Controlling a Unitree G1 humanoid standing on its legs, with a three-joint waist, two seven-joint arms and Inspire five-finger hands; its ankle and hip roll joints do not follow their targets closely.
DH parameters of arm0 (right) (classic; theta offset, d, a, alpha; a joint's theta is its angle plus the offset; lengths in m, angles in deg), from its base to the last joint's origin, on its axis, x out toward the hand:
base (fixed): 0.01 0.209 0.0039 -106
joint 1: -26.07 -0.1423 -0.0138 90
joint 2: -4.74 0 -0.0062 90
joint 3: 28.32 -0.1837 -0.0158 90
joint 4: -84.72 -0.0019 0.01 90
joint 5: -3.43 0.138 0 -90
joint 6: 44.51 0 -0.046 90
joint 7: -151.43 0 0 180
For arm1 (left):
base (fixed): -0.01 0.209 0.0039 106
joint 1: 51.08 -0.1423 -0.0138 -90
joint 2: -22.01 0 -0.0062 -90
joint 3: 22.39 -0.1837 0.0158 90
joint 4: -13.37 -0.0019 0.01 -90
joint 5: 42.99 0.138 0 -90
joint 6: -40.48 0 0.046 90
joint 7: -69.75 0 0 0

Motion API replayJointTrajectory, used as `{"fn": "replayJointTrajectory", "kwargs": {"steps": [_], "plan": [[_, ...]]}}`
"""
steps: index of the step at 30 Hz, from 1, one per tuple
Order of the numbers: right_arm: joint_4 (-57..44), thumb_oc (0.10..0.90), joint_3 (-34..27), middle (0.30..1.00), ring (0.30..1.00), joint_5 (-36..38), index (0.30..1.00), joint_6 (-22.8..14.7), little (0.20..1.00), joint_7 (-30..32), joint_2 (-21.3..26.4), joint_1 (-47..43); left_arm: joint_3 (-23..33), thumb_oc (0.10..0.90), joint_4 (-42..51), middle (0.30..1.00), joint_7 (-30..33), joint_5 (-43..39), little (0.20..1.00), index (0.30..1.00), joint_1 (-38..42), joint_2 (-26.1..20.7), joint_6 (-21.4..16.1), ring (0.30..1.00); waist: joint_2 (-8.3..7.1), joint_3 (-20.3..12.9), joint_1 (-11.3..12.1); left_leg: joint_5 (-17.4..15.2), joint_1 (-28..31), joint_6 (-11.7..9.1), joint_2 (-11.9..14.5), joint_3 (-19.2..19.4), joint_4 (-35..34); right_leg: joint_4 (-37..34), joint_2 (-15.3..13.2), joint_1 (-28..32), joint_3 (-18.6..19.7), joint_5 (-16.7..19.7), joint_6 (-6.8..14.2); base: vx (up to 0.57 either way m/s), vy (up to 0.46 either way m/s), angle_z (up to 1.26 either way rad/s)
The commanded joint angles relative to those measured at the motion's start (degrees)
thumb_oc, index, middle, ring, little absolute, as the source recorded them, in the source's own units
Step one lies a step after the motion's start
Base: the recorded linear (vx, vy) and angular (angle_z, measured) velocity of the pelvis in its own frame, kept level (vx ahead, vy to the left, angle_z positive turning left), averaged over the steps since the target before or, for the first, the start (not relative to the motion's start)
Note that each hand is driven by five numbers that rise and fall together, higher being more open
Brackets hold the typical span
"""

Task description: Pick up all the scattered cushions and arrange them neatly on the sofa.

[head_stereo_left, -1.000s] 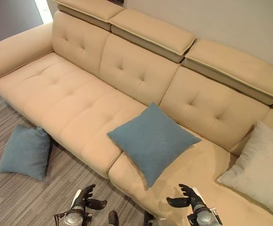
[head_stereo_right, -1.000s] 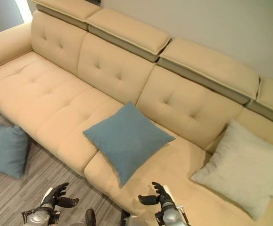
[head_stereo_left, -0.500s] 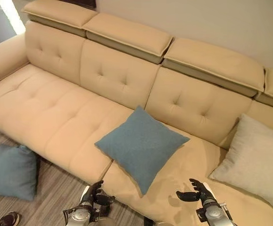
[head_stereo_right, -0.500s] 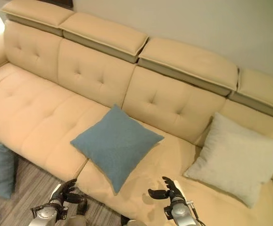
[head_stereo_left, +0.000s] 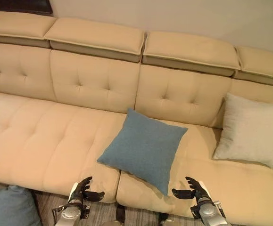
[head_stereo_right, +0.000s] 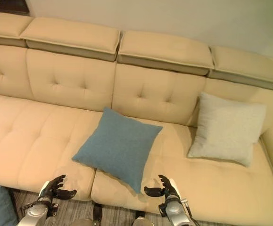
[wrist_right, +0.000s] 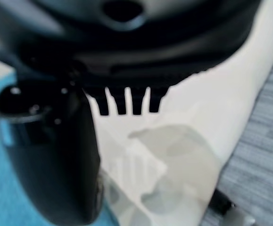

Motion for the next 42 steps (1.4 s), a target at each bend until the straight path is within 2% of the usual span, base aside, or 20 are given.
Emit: {"fn": "replayJointTrajectory", "kwargs": {"steps": [1, 2, 3, 4, 7, 8, 10, 12, 13, 15, 24, 28, 33, 42], "plan": [[-5.5, 0.800, -3.5, 0.900, 0.900, 0.2, 0.900, -2.8, 0.900, 5.0, 5.4, -1.8, 2.4, 0.800, 3.9, 0.900, 1.7, -1.0, 0.900, 0.900, -1.2, 0.4, -3.5, 0.900, 0.65, -2.1, 1.7, -6.6, -1.6, -3.6, 2.1, -2.9, 1.8, -1.7, 2.8, 2.8, -3.0, -9.0, -0.9, 0.05, -0.008, -0.45], [-8.9, 0.800, -5.3, 0.900, 0.900, 1.9, 0.900, -2.8, 0.900, 5.4, 5.2, -1.1, 3.1, 0.800, 4.7, 0.900, 2.2, -1.1, 0.900, 0.900, -2.2, 0.9, -3.2, 0.900, 0.76, -2.7, 1.1, -6.3, -1.4, -3.4, 1.9, -2.7, 1.0, -2.5, 4.6, 2.2, 1.4, -8.4, -1.0, 0.04, -0.005, -0.50], [-9.0, 0.800, -5.3, 0.900, 0.900, 1.9, 0.900, -2.8, 0.900, 5.4, 5.2, -1.1, 3.1, 0.800, 4.7, 0.900, 2.2, -1.1, 0.900, 0.900, -2.2, 0.9, -3.2, 0.900, 0.75, -2.8, 1.2, -6.2, -1.6, -3.4, 1.9, -2.7, 1.0, -2.6, 4.6, 2.0, 1.4, -8.2, -1.0, 0.06, 0.035, -0.44], [-11.9, 0.800, -7.2, 0.900, 0.900, 4.3, 0.900, -3.4, 0.900, 6.3, 4.8, -0.9, 3.6, 0.800, 5.1, 0.900, 2.7, -1.6, 0.900, 0.900, -2.9, 1.7, -3.3, 0.900, 1.20, -3.1, 1.3, -6.4, -1.2, -3.3, 1.6, -1.5, 0.5, -5.0, 3.9, 2.8, -0.5, -6.8, -0.3, 0.02, 0.024, -0.17], [-13.2, 0.800, -8.4, 0.900, 0.900, 7.4, 0.900, -3.8, 0.900, 6.4, 3.7, -0.6, 3.4, 0.800, 5.0, 0.900, 2.5, -1.6, 0.900, 0.900, -3.6, 2.5, -3.0, 0.900, 1.91, -3.7, 0.8, -6.3, -0.2, -3.4, 1.5, -1.5, -0.7, -6.7, 4.4, 3.6, 0.2, -6.4, -0.4, 0.08, 0.025, -0.20], [-14.0, 0.800, -9.5, 0.900, 0.900, 11.1, 0.900, -5.0, 0.900, 6.8, 2.6, -0.5, 3.4, 0.800, 5.0, 0.900, 2.6, -1.4, 0.900, 0.900, -4.1, 2.8, -2.9, 0.900, 2.42, -4.2, 0.6, -6.3, 0.6, -3.4, 1.4, -1.1, -1.4, -8.3, 4.3, 4.2, 0.0, -5.5, 0.0, 0.07, 0.021, 0.01], [-14.0, 0.800, -9.7, 0.900, 0.900, 12.7, 0.900, -5.3, 0.900, 6.7, 2.1, -0.5, 3.4, 0.800, 5.1, 0.900, 2.5, -1.6, 0.900, 0.900, -4.4, 3.0, -2.9, 0.900, 2.68, -4.4, 0.5, -6.3, 1.0, -3.4, 1.4, -1.1, -1.6, -8.8, 4.4, 4.7, 0.1, -5.5, -0.1, 0.08, 0.018, -0.02], [-14.5, 0.800, -10.7, 0.900, 0.900, 19.3, 0.900, -6.6, 0.900, 6.5, 0.1, -0.7, 3.8, 0.800, 5.7, 0.900, 2.6, -2.2, 0.900, 0.900, -5.4, 3.6, -2.7, 0.900, 3.42, -4.8, 0.6, -6.5, 2.1, -3.7, 1.3, -1.3, -2.3, -10.3, 4.4, 6.2, -0.3, -5.2, 0.1, 0.08, 0.015, -0.03], [-14.5, 0.800, -10.7, 0.900, 0.900, 19.3, 0.900, -6.6, 0.900, 6.5, 0.1, -0.7, 3.8, 0.800, 5.7, 0.900, 2.6, -2.2, 0.900, 0.900, -5.4, 3.6, -2.7, 0.900, 3.42, -4.8, 0.5, -6.5, 2.1, -3.7, 1.3, -1.3, -2.3, -10.3, 4.4, 6.2, -0.3, -5.2, 0.1, 0.04, 0.006, 0.00], [-13.3, 0.800, -10.9, 0.900, 0.900, 24.4, 0.900, -7.4, 0.900, 5.6, -1.1, -1.4, 3.8, 0.800, 5.9, 0.900, 2.9, -2.0, 0.900, 0.900, -5.6, 3.4, -2.7, 0.900, 3.86, -4.8, 0.7, -6.6, 2.2, -4.1, 1.2, -1.6, -2.3, -11.0, 4.5, 7.2, -0.7, -5.4, 0.1, 0.04, 0.008, 0.04], [-9.4, 0.800, -9.3, 0.900, 0.900, 38.8, 0.900, -8.8, 0.900, 3.0, -5.0, -4.3, 5.9, 0.800, 8.3, 0.900, 5.3, -4.1, 0.900, 0.900, -4.6, 1.7, -3.6, 0.900, 4.74, -4.8, 1.9, -6.7, 1.9, -5.1, 1.3, -2.4, -2.3, -12.2, 4.5, 8.2, -1.7, -6.2, 0.2, 0.03, 0.012, 0.10], [-7.2, 0.800, -8.1, 0.900, 0.900, 40.9, 0.900, -8.6, 0.900, 2.7, -6.1, -6.1, 6.4, 0.800, 9.9, 0.900, 6.8, -5.3, 0.900, 0.900, -2.6, 0.9, -4.4, 0.900, 4.91, -4.2, 2.6, -6.6, 1.6, -5.4, 1.4, -2.7, -2.3, -12.2, 4.6, 8.2, -1.9, -6.6, 0.1, 0.01, 0.015, 0.10], [-6.1, 0.800, -6.7, 0.900, 0.900, 38.5, 0.900, -7.3, 0.900, 2.6, -5.8, -6.5, 5.9, 0.800, 12.0, 0.900, 7.5, -5.8, 0.900, 0.900, -0.5, 0.5, -4.7, 0.900, 4.90, -4.2, 2.7, -6.8, 1.7, -5.5, 1.5, -3.1, -2.3, -12.2, 4.8, 8.6, -1.8, -7.2, -0.1, 0.02, 0.012, 0.12], [-5.5, 0.800, -6.0, 0.900, 0.900, 36.4, 0.900, -6.3, 0.900, 1.8, -5.9, -5.0, 4.1, 0.800, 13.1, 0.900, 6.3, -5.1, 0.900, 0.900, -1.3, 1.8, -4.1, 0.900, 4.88, -4.6, 2.1, -7.3, 3.3, -5.6, 1.7, -3.3, -2.3, -12.2, 4.8, 10.5, -2.2, -7.9, -0.2, 0.02, 0.007, 0.04]]}}
